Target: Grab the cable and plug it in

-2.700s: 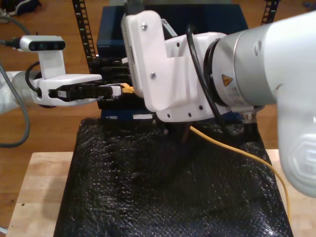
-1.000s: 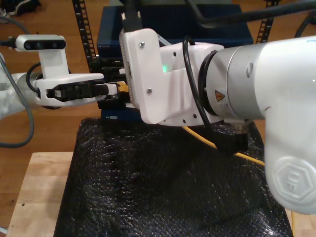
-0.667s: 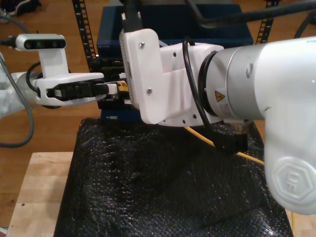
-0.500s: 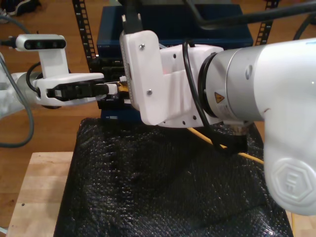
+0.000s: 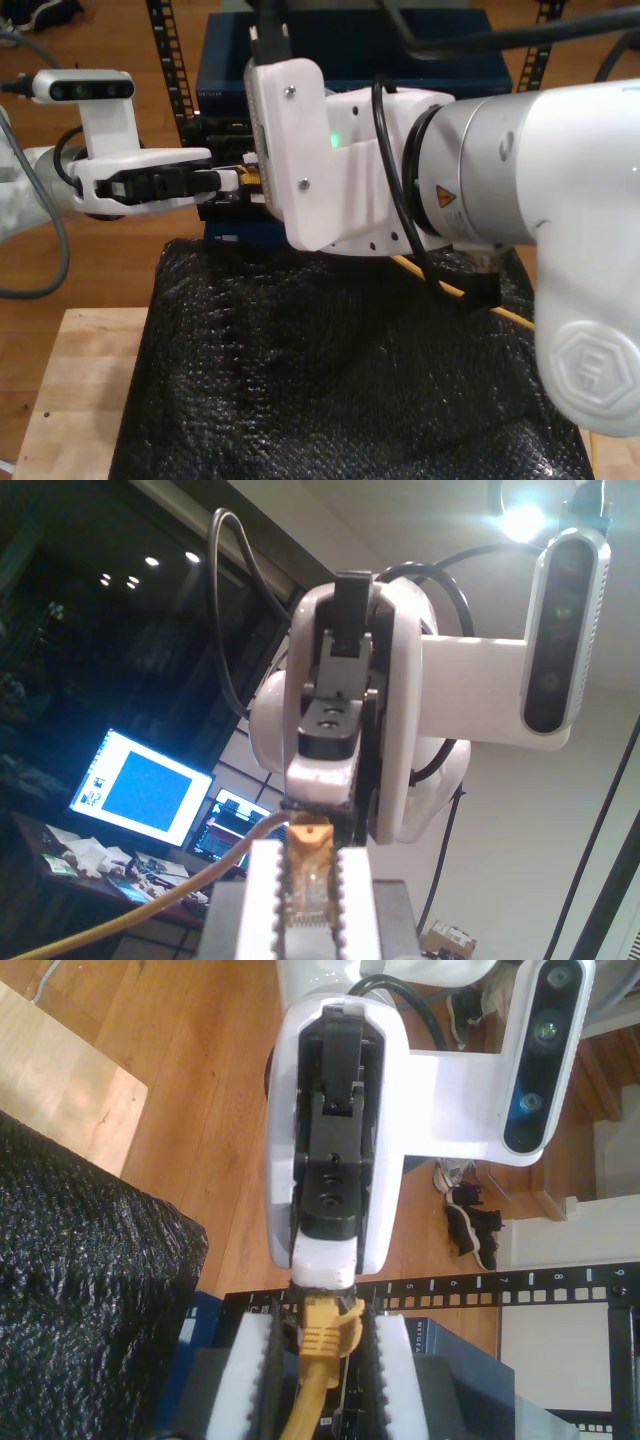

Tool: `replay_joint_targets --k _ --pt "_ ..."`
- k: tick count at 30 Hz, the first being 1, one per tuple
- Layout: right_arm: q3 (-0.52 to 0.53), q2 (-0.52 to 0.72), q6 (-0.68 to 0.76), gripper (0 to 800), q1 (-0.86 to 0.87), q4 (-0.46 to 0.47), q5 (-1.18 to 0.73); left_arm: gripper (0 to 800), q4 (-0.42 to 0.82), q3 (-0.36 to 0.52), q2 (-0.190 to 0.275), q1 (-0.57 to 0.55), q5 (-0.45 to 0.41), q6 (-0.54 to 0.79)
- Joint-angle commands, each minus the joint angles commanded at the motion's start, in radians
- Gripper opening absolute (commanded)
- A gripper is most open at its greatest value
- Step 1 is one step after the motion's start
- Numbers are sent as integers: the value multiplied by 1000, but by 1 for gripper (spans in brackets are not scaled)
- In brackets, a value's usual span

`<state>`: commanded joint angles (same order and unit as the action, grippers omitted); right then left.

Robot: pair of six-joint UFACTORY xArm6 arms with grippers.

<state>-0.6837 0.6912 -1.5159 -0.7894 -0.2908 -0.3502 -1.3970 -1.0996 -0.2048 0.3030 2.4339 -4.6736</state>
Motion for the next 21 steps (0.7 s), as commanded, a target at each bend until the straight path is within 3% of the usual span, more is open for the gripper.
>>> replay_joint_targets --k 21 --pt "2 2 5 129 0 -2 3 23 3 0 2 0 0 0"
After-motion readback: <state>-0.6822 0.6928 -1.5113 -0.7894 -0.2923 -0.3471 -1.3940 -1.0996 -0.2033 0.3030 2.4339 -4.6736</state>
